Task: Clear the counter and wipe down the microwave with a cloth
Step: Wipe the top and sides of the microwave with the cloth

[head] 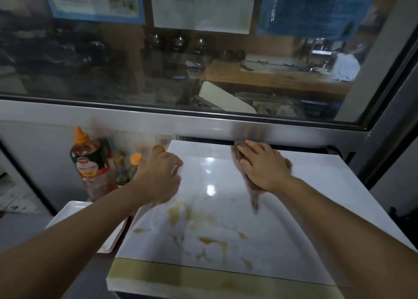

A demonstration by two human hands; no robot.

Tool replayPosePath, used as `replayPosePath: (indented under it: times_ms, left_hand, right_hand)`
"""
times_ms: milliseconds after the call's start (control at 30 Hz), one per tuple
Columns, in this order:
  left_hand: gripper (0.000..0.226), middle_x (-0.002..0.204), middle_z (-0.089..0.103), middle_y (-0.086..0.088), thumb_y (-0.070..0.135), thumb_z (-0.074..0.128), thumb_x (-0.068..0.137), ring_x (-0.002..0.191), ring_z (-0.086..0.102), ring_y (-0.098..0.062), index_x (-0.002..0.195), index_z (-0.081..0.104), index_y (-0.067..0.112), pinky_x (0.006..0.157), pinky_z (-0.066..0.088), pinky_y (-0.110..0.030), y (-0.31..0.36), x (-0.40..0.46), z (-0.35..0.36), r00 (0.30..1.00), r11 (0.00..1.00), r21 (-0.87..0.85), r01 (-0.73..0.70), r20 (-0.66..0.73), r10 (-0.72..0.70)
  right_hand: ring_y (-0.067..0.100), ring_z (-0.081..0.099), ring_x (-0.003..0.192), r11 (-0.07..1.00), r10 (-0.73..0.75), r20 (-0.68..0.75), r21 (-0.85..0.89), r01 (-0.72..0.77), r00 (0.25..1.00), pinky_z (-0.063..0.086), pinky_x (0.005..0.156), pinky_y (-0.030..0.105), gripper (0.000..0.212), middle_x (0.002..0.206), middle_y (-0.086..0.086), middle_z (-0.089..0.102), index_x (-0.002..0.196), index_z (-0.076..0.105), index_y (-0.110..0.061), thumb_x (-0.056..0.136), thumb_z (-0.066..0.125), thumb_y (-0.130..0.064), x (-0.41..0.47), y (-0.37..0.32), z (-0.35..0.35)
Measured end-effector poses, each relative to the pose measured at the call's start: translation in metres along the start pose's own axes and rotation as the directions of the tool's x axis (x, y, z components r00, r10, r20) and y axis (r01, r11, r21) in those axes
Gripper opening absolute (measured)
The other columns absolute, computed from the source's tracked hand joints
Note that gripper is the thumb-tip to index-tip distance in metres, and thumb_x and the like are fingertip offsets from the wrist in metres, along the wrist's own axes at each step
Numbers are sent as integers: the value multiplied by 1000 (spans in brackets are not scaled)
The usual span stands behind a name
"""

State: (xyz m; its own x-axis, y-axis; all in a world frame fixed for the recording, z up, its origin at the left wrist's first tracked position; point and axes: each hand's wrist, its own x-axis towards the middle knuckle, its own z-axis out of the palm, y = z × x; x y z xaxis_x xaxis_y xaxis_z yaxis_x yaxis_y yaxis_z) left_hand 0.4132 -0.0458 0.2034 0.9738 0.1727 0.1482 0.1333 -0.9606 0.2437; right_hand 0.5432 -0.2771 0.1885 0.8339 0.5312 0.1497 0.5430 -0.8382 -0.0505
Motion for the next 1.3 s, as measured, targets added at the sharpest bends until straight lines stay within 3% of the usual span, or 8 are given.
replayPosePath:
  times_ms: [167, 233, 400, 667, 833, 900, 1133, 1300]
  left_hand:
    - [42, 128, 49, -1, 24, 59, 87, 118, 42, -18, 128, 51, 18, 95, 38, -32, -8, -5, -5, 999, 994, -112, -1, 32, 5]
    - [46, 132, 48, 0, 25, 61, 87, 120, 46, -19, 130, 49, 19, 95, 39, -30, -15, -11, -9, 999, 990, -132, 40, 26, -37]
    - [42, 128, 54, -1, 18, 63, 86, 103, 60, -18, 126, 52, 16, 83, 47, -22, -36, -23, -10, 998, 965, -256, 51, 56, -38]
    - [39, 126, 55, -1, 16, 64, 85, 113, 52, -15, 121, 51, 16, 88, 40, -19, -41, -34, -10, 1000, 946, -323, -8, 2, 9]
    - [38, 126, 57, -3, 17, 62, 87, 111, 52, -19, 123, 49, 16, 84, 38, -22, -50, -51, -14, 999, 947, -317, 49, 0, -51]
    - [37, 124, 58, -4, 15, 60, 88, 104, 53, -18, 123, 49, 17, 79, 37, -22, -52, -58, -16, 995, 944, -318, 90, -12, -99]
    - [30, 107, 58, -4, 3, 55, 84, 96, 55, -20, 112, 52, 14, 71, 30, -18, -51, -89, -26, 988, 931, -348, 109, -66, -140]
    - [31, 116, 59, -10, 5, 56, 85, 100, 58, -26, 116, 50, 9, 86, 47, -35, -36, -115, -30, 986, 904, -412, 115, -64, -155]
  right_hand:
    - [12, 11, 143, 934, -347, 56, 106, 340, 936, 13, 115, 39, 56, 157, -14, 14, 145, 24, -40, 90, 27, -49, -6, -59, 5]
    - [11, 14, 143, 910, -400, 82, 152, 385, 913, 18, 116, 38, 57, 157, -15, 16, 145, 26, -40, 89, 31, -49, -7, -52, -1]
    - [17, 20, 141, 975, -210, 37, 79, 207, 977, 23, 114, 39, 49, 156, -8, 22, 145, 32, -32, 96, 36, -39, 31, -66, 3]
    - [12, 25, 138, 875, -456, -33, 164, 455, 889, 24, 111, 36, 58, 151, -11, 30, 140, 38, -37, 84, 28, -50, 17, -115, 18]
    - [17, 24, 139, 960, -250, -5, 131, 248, 968, 25, 113, 39, 48, 152, -7, 29, 142, 37, -33, 94, 37, -31, 56, -113, 17]
    - [19, 21, 141, 962, -263, 23, 85, 260, 965, 22, 114, 42, 49, 155, -8, 25, 143, 34, -35, 95, 34, -29, 62, -127, 18]
    - [12, 20, 141, 825, -558, 9, 114, 553, 830, 21, 113, 41, 55, 152, -16, 27, 140, 37, -42, 86, 30, -37, -33, -156, 1]
    - [17, 36, 134, 678, -713, -78, 180, 713, 697, 31, 105, 38, 52, 146, -9, 40, 137, 43, -34, 86, 43, -36, -97, -154, -3]
